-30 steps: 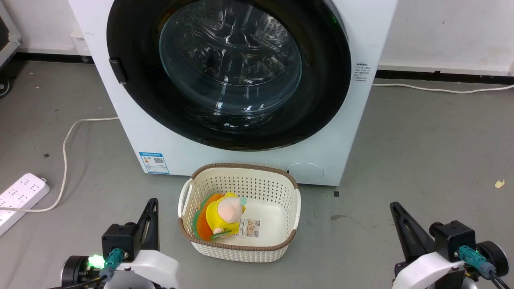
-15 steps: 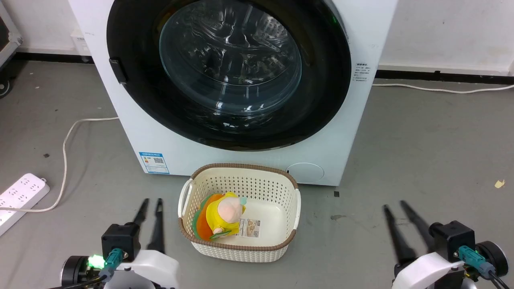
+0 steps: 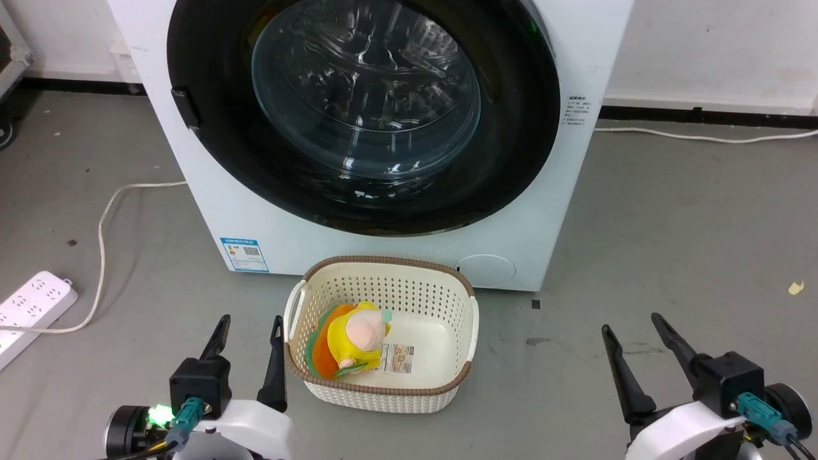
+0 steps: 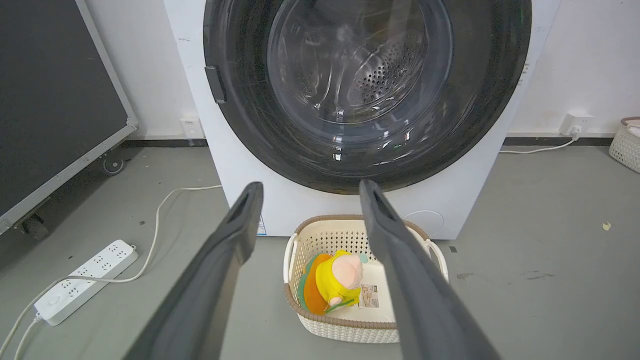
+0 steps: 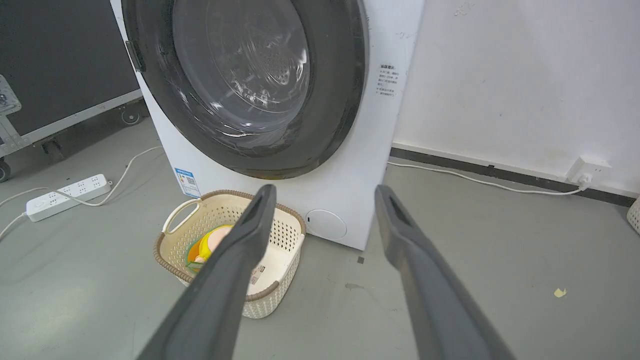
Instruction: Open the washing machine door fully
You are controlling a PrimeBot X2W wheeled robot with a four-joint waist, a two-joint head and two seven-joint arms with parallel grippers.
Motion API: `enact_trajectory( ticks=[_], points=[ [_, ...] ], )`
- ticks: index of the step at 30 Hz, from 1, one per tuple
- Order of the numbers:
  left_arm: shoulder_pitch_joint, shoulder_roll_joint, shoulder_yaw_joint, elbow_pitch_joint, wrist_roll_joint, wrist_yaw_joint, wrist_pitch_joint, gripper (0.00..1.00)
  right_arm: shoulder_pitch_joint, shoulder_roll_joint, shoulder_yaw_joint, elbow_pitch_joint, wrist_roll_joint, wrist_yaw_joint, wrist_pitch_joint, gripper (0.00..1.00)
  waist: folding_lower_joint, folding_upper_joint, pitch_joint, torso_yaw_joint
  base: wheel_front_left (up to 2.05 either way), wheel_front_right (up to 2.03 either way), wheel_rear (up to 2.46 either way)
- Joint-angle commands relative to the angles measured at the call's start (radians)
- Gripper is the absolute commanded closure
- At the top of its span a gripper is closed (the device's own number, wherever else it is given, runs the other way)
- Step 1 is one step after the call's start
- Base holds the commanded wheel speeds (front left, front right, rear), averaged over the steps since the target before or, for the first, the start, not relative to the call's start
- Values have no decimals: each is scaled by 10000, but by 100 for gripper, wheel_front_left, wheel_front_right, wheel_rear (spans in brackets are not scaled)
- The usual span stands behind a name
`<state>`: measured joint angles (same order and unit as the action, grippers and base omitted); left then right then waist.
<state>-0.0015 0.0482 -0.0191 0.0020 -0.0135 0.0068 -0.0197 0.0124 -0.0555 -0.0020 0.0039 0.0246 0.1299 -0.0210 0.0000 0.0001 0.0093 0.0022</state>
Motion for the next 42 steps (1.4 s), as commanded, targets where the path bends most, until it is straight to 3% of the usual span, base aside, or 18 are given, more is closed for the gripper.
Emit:
enact_trajectory(
  ticks=[1,15,32,34,35,42],
  points=[
    [-69,2,-67,30,-53,50,-118,0,-65,6,-34,-77,70,1,-116,0,0,-1,62,18,0,0,0],
    [-470,5,-441,-40,-156,189,-411,0,-980,-439,-118,-67,647,2,-408,0,0,-1,744,239,0,0,0],
    [-1154,8,-1072,-192,-344,492,-808,0,-3639,-1076,-317,506,2892,3,-117,0,0,-1,1857,741,0,0,0],
    [-1194,8,-1131,-211,-369,535,-850,0,-3926,-1089,-375,633,3172,3,-28,75,0,-1,1956,788,0,0,0],
    [-1213,8,-1160,-222,-378,551,-871,0,-4075,-1093,-414,701,3325,3,37,100,0,-1,2009,813,0,0,0],
    [-1403,9,-1363,-264,-403,622,-1037,0,-5426,-1052,-1011,1676,4526,4,820,100,0,-1,2434,999,0,0,0]
  ],
)
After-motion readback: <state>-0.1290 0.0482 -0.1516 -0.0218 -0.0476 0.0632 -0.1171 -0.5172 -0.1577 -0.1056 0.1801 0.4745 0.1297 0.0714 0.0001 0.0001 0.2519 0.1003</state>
